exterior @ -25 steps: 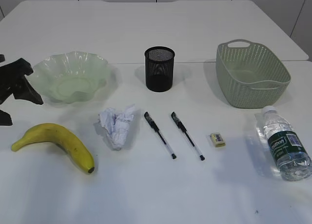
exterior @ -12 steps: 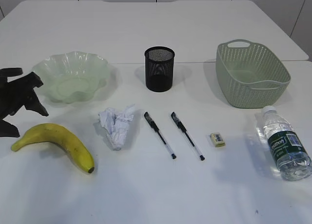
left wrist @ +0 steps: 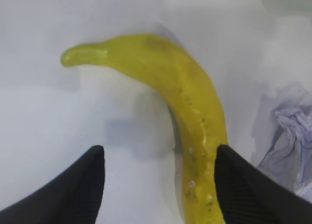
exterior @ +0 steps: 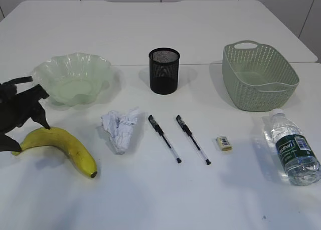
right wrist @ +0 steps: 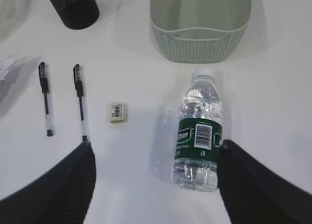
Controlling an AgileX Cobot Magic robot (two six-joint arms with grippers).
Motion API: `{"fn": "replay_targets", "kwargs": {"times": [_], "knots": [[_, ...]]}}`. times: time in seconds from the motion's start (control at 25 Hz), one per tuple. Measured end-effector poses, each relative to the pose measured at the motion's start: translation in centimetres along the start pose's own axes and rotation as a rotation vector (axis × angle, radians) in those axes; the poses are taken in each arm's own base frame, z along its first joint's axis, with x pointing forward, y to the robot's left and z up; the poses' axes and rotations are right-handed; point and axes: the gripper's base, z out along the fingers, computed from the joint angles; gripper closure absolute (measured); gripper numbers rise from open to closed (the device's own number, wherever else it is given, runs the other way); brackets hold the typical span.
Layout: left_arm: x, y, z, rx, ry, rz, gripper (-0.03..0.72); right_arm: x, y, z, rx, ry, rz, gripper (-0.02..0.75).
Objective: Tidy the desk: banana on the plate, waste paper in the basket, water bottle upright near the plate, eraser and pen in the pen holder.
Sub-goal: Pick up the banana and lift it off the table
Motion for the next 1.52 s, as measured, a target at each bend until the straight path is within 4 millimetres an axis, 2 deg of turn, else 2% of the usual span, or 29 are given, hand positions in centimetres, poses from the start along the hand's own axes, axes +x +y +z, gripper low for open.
{"fn": "replay_targets", "kwargs": {"times": [0.24, 0.52, 1.16, 1.52], "knots": [[1.6, -1.0, 1.4, -0.009, 0.011, -0.118, 0.193, 0.0, 0.0, 0.0, 0.0, 0.0, 0.0, 0.161], [1.7, -0.8, 2.9, -0.041, 0.013, -0.193, 0.211, 0.0, 0.0, 0.0, 0.0, 0.0, 0.0, 0.162], [1.5, -1.3, 5.0, 0.024, -0.003, -0.277, 0.213, 0.0, -0.1, 0.5, 0.0, 0.026, 0.002, 0.161], [0.5, -3.0, 6.0, 0.034, -0.005, -0.28, 0.214, 0.1, 0.0, 0.5, -0.001, 0.03, 0.004, 0.162]]}}
